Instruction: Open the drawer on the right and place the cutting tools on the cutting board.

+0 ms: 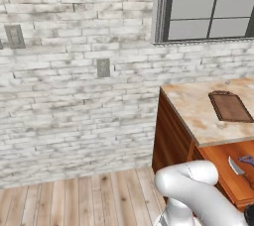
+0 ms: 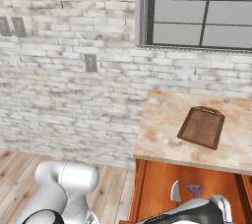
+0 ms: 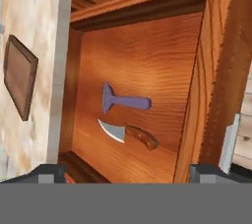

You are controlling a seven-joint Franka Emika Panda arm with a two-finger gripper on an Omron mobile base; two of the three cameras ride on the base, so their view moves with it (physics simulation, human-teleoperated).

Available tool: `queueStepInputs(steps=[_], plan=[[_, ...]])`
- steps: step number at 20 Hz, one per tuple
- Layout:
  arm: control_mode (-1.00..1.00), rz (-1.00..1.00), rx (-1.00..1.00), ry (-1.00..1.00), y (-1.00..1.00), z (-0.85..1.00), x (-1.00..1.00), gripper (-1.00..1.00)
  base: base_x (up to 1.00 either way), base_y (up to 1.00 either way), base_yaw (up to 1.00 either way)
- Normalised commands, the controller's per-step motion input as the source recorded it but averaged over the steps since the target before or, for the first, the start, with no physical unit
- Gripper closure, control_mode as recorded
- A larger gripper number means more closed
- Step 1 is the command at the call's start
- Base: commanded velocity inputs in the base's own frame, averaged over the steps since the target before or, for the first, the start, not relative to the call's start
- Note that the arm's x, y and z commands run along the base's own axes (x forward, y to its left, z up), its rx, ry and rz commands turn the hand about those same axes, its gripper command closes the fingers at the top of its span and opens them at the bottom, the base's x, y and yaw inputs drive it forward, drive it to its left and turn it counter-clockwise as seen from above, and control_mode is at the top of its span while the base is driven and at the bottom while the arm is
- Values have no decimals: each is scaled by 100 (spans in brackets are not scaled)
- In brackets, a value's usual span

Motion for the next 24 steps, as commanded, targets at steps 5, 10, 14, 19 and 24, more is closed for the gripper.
queueStepInputs(steps=[5,10,14,19,24], plan=[[-100,40,-37,-26,81,-44,55,-100,0,0,0],[-100,27,-41,15,68,-23,40,-100,0,0,0],[-100,0,-9,-9,7,44,-8,-100,0,0,0],[-100,17,-34,14,47,7,45,-100,0,0,0],[-100,21,-26,45,27,-8,76,-100,0,0,0]])
